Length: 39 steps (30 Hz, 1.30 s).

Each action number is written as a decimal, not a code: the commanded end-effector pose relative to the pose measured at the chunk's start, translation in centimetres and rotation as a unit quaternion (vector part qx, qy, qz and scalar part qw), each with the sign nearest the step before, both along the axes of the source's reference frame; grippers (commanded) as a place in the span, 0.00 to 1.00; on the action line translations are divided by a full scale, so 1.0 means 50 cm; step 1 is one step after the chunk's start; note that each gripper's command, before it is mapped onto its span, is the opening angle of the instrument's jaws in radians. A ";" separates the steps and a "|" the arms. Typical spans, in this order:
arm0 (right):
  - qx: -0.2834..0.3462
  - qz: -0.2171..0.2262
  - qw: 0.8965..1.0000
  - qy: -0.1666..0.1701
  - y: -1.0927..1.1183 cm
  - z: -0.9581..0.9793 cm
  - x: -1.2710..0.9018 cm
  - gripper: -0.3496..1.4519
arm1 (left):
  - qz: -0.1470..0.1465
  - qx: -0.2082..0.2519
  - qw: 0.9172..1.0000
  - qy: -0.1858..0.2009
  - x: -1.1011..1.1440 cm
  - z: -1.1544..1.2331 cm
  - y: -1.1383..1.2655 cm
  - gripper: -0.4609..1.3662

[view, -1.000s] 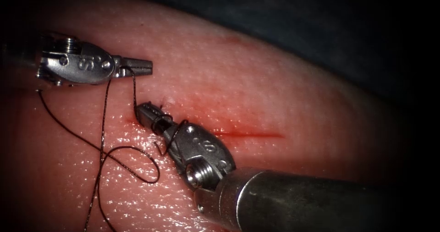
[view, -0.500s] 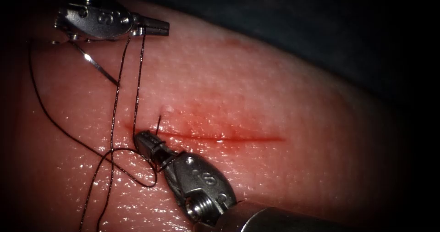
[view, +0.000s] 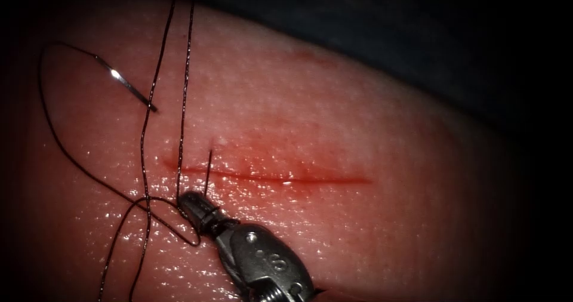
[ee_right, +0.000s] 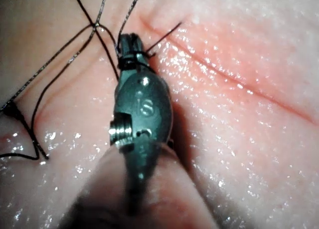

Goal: Wound Closure
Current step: Tension the suture by pulling up with the left tool and down with the right, then regrasp the suture with the left tool.

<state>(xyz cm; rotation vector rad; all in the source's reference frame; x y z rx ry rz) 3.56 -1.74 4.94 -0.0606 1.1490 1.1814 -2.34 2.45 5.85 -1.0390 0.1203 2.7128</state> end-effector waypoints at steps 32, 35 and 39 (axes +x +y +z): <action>-0.093 0.021 0.988 -0.121 -0.0033 0.0032 -0.0019 0.00 | 0.040 0.038 0.998 0.040 0.0052 -0.0010 -0.0032 0.06; -0.095 0.021 0.988 -0.121 -0.0041 0.0034 -0.0016 0.00 | 0.015 0.021 0.999 0.032 0.0077 -0.0013 -0.0030 0.06; -0.097 0.019 0.988 -0.119 -0.0045 0.0036 -0.0009 0.00 | -0.025 -0.011 0.999 0.033 0.0117 -0.0021 0.0022 0.06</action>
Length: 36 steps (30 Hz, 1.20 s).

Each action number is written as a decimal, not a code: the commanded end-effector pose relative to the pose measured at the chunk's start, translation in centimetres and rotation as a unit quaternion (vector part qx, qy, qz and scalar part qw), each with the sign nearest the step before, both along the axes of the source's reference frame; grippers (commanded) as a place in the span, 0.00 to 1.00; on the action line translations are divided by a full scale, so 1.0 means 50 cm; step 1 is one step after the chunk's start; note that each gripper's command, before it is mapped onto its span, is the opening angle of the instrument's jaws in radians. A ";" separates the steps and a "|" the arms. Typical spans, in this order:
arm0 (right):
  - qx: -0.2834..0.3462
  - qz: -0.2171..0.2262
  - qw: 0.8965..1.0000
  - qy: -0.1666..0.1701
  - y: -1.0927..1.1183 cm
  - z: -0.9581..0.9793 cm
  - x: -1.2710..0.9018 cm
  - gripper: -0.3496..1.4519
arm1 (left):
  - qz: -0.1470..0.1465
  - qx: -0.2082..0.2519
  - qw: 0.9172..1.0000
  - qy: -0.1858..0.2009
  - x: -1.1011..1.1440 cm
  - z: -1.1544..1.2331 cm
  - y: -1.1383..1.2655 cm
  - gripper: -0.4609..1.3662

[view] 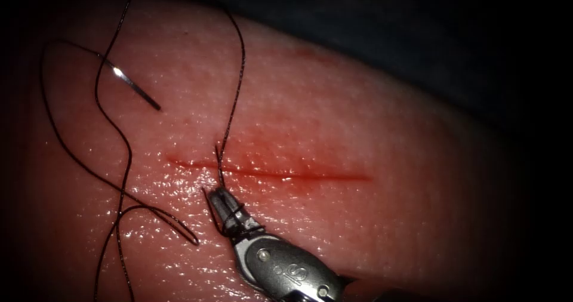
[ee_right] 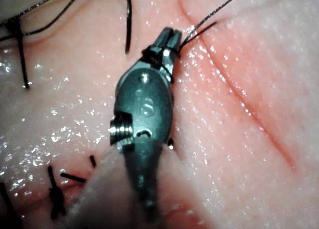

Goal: Wound Closure
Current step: Regrasp the suture with the left tool.

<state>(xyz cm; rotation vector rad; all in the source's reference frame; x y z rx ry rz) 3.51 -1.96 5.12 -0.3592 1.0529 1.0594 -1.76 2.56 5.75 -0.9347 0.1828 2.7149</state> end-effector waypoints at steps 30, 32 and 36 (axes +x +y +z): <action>-0.002 0.004 1.000 -0.003 0.0008 0.0013 0.0001 0.00 | -0.071 0.060 0.989 -0.119 0.0006 -0.0046 -0.0381 0.69; -0.002 0.004 1.000 -0.003 0.0007 0.0013 0.0001 0.00 | -0.079 0.049 0.984 -0.149 0.0004 -0.0052 -0.0383 0.80; -0.001 0.003 1.000 -0.004 0.0004 0.0015 0.0001 0.00 | -0.115 0.038 0.968 -0.220 0.0002 -0.0067 -0.0385 0.83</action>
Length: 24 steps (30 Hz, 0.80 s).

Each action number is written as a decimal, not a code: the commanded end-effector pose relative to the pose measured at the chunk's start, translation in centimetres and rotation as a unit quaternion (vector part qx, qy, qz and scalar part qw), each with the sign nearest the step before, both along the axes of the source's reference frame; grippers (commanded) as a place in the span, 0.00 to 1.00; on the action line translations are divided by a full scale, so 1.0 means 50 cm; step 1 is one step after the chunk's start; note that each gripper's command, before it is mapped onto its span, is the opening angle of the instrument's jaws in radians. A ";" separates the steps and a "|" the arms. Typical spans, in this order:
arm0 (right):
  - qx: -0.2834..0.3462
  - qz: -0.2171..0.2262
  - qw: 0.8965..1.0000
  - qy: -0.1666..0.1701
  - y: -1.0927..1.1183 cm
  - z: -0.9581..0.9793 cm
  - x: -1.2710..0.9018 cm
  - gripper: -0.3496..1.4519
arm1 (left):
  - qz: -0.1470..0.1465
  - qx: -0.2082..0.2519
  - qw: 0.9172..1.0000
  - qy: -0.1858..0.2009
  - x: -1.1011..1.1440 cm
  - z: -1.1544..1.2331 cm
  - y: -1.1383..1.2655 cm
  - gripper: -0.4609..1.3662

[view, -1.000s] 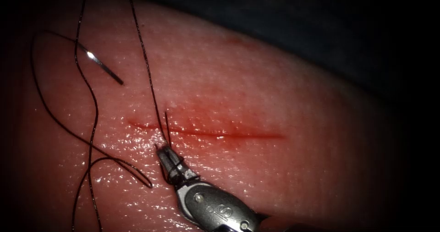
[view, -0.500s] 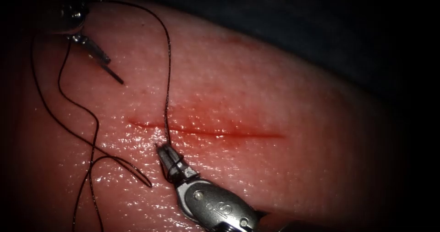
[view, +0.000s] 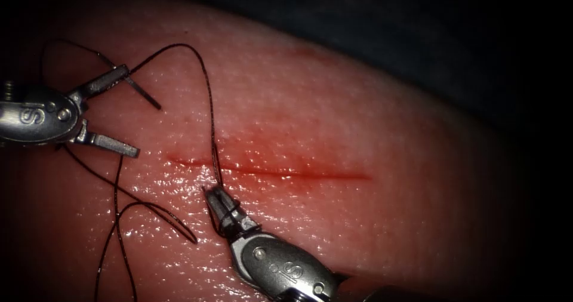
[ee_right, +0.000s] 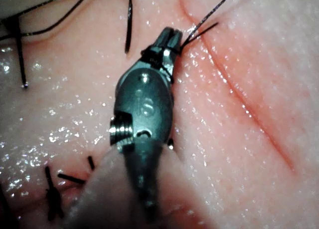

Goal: Wound Closure
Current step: Regrasp the suture with the left tool.

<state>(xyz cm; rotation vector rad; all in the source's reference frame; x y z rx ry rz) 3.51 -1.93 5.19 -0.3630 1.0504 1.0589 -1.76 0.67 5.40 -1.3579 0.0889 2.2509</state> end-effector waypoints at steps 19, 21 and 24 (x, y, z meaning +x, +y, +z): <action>0.011 -0.003 1.000 -0.011 -0.0002 0.0014 0.0003 0.00 | -0.029 -0.186 0.953 -0.237 0.0005 -0.0217 -0.0022 0.88; 0.012 -0.003 1.000 -0.011 -0.0001 0.0014 0.0003 0.00 | -0.006 -0.178 0.952 -0.251 -0.0007 -0.0227 -0.0034 0.87; 0.012 -0.003 1.000 -0.011 -0.0002 0.0014 0.0005 0.00 | 0.051 -0.092 0.957 -0.269 -0.0040 -0.0236 -0.0049 0.85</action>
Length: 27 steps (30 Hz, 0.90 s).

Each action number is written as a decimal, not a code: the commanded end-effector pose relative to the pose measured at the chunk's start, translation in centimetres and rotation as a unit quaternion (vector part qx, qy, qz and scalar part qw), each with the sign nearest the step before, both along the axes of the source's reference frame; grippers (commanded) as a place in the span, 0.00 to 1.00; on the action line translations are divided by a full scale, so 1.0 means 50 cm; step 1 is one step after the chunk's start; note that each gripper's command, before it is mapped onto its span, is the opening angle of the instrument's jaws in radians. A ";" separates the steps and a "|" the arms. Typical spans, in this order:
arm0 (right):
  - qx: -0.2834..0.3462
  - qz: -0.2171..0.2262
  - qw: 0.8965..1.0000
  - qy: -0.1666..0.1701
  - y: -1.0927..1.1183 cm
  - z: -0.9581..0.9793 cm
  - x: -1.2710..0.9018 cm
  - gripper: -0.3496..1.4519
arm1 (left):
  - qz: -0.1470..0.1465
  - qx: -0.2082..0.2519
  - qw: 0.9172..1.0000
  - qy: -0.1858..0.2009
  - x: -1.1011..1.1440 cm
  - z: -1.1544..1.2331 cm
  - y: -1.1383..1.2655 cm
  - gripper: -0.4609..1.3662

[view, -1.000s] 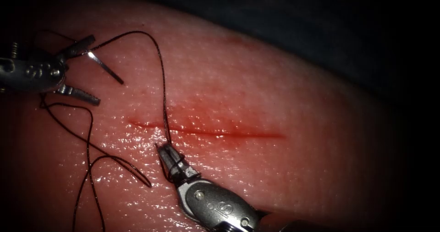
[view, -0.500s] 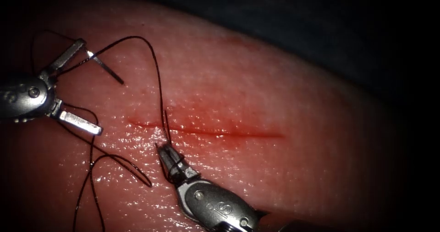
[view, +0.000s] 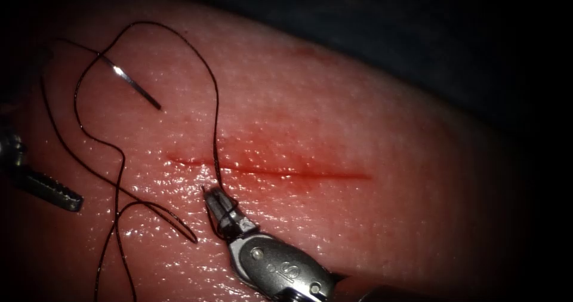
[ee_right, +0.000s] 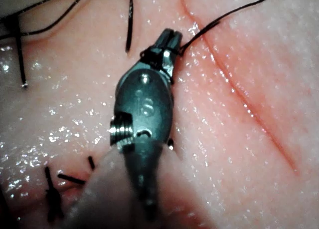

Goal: Wound Closure
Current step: Regrasp the suture with the left tool.

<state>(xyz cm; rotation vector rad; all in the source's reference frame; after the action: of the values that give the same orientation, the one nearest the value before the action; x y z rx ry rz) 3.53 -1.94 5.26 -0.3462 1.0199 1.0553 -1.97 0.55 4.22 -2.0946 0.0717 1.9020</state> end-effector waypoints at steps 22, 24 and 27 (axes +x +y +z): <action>0.002 -0.001 1.000 -0.001 -0.0004 -0.0004 0.0011 0.00 | -0.113 0.342 0.912 0.195 -0.0118 0.0320 0.0020 0.89; 0.002 -0.002 1.000 0.000 -0.0005 -0.0004 0.0012 0.00 | -0.128 0.344 0.905 0.216 -0.0128 0.0345 0.0029 0.89; 0.003 -0.002 1.000 -0.001 -0.0005 -0.0004 0.0013 0.00 | -0.134 0.354 0.890 0.256 -0.0141 0.0368 0.0036 0.88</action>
<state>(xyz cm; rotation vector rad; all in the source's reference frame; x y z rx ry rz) 3.60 -1.96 5.24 -0.3351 1.0184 1.0500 -2.70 0.71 6.11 -0.9953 -0.1822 1.8817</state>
